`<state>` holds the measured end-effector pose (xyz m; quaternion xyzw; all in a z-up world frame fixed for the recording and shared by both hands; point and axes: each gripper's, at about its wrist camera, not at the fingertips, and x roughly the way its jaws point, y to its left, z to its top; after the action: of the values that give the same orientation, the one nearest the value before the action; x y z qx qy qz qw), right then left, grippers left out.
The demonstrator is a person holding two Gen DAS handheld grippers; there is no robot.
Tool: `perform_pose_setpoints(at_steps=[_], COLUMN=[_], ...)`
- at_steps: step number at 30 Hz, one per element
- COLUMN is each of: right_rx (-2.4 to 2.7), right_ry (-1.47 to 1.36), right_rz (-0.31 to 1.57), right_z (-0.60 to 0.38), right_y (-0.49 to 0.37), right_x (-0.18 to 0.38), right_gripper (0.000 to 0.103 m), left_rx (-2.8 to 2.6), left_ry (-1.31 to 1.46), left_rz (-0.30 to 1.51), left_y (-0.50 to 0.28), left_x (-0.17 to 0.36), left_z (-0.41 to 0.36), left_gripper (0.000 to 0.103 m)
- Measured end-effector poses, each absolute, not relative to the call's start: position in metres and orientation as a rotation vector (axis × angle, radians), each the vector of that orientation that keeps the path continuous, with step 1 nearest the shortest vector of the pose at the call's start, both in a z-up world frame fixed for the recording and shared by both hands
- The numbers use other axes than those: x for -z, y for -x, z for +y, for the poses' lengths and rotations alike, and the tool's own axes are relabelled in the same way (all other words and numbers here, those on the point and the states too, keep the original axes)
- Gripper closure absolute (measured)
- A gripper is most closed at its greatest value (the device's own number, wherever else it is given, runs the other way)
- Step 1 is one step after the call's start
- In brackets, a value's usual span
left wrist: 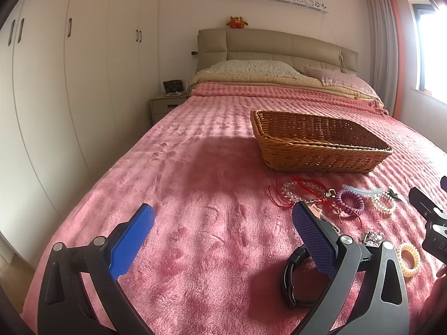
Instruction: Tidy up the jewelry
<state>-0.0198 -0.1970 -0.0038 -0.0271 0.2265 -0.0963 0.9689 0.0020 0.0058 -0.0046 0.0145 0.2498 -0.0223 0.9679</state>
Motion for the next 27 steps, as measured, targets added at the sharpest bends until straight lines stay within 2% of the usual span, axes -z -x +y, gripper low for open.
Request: perform_pose_setpoints(at_steps=[20, 24, 25, 27], right_rx=[0.152, 0.140, 0.135, 0.110], right_ry=[0.017, -0.018, -0.034, -0.045], right_rz=[0.525, 0.562, 0.580, 0.618], right_z=[-0.202, -0.211, -0.216, -0.222], right_y=[0.012, 0.006, 0.005, 0.002], right_x=[0.010, 0.010, 0.010, 0.009], right_gripper=[0.006, 0.006, 0.006, 0.006], left_rx=[0.073, 0.155, 0.178, 0.218], left_ry=[-0.016, 0.085, 0.133, 0.206], left_rz=[0.513, 0.594, 0.625, 0.668], left_y=[-0.004, -0.017, -0.020, -0.024], left_x=[0.009, 0.015, 0.017, 0.018], left_z=[0.006, 0.021, 0.030, 0.044], left_gripper=[0.007, 0.007, 0.008, 0.017])
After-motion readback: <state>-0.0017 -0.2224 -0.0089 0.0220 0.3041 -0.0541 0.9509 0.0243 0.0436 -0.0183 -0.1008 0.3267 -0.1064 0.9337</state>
